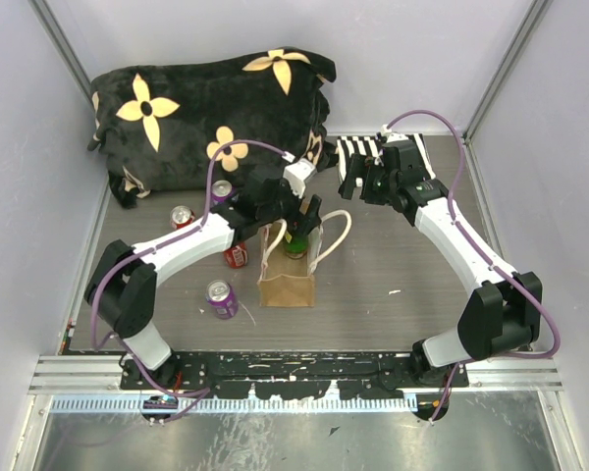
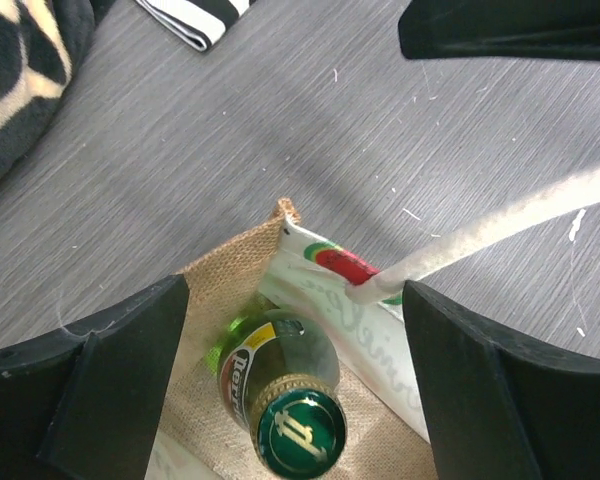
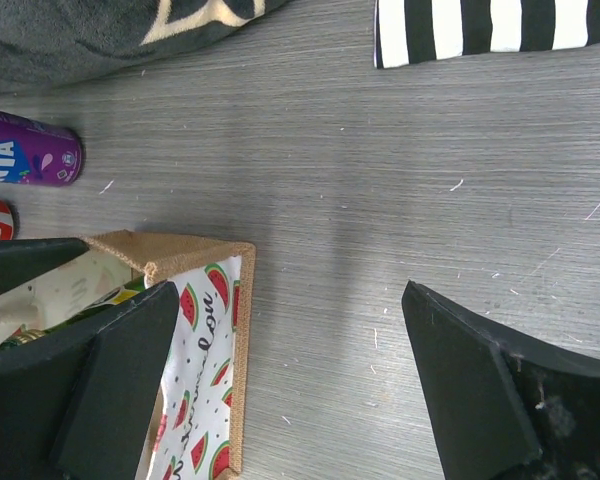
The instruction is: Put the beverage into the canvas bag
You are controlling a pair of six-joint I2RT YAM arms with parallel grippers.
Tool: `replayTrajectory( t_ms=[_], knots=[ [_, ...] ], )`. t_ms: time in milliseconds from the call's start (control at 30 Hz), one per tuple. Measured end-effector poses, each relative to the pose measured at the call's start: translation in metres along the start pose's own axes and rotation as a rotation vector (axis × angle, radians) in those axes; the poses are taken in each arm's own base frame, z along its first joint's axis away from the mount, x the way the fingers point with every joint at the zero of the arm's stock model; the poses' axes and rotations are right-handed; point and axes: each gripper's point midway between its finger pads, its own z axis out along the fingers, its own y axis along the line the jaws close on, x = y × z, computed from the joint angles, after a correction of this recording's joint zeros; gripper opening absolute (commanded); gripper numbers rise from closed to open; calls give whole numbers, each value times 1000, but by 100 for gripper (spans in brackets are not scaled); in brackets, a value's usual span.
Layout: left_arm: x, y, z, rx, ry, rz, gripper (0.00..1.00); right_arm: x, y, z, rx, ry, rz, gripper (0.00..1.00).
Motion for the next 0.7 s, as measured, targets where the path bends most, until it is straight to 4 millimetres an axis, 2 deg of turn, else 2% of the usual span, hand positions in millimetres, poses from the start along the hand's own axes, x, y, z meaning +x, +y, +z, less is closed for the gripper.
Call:
replayTrajectory(
  t_ms=[100, 367, 500, 567, 700],
  knots=[
    [-11, -1, -8, -3, -22, 5, 98, 0, 0, 0, 0, 0, 0, 100],
    [-67, 1, -45, -60, -153, 20, 98, 0, 1, 0, -3, 1, 0, 100],
    [-76, 10, -59, -105, -166, 8, 98, 0, 1, 0, -3, 1, 0, 100],
    [-75, 27, -68, -140, -149, -29, 98, 0, 1, 0, -3, 1, 0, 100],
    [-72, 108, -103, -306, -109, -146, 98, 1, 0, 0, -3, 3, 0, 100]
  ],
)
